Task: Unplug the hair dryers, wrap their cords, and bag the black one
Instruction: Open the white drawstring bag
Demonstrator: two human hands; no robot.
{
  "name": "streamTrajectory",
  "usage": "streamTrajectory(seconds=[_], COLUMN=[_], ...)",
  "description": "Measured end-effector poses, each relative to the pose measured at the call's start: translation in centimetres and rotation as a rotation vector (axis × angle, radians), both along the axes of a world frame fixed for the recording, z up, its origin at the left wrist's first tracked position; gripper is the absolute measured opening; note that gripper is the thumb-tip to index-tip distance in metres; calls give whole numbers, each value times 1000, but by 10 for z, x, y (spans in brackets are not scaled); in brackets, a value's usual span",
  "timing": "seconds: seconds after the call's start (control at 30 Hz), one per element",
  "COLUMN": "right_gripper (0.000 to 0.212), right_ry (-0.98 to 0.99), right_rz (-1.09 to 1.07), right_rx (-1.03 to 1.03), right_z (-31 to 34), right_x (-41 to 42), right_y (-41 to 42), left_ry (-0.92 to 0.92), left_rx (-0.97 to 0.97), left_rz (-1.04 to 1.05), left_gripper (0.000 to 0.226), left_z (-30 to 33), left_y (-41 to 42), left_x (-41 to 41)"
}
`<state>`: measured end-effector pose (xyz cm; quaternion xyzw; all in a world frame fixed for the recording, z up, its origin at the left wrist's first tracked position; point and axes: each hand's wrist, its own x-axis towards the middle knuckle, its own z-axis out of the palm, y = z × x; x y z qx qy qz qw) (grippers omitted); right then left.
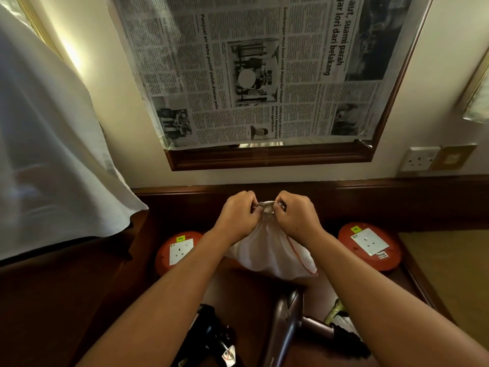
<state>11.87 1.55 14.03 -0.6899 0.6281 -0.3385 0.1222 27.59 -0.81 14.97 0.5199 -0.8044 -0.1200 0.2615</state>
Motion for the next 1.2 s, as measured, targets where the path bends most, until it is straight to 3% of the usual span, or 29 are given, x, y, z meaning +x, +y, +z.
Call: streamTrajectory(seconds=[0.2, 0.5, 0.73, 0.97, 1.07, 1.2], right_gripper=[18, 9, 8, 10, 11, 5], right_ry=[-114, -98, -185, -115, -146, -167], right_rz=[-155, 1, -94, -194, -268, -205], right_rx=[-12, 67, 85, 6, 0, 42], right_z=[2, 12, 13, 9, 7, 8], right_x=[5, -3, -5, 2, 2, -2], right_y=[-8, -18, -16, -10, -7, -3], left_ry=[105, -79, 77, 189, 190, 74], left_rx=[-19, 149, 104, 86, 90, 143], left_rz=[179, 39, -24, 85, 139, 104], left_gripper=[21, 20, 23, 22, 22, 24], left_z=[-6, 2, -4, -8, -7, -4], left_y=[0, -21, -23, -21, -21, -18], left_x=[6, 1, -9, -1, 4, 5])
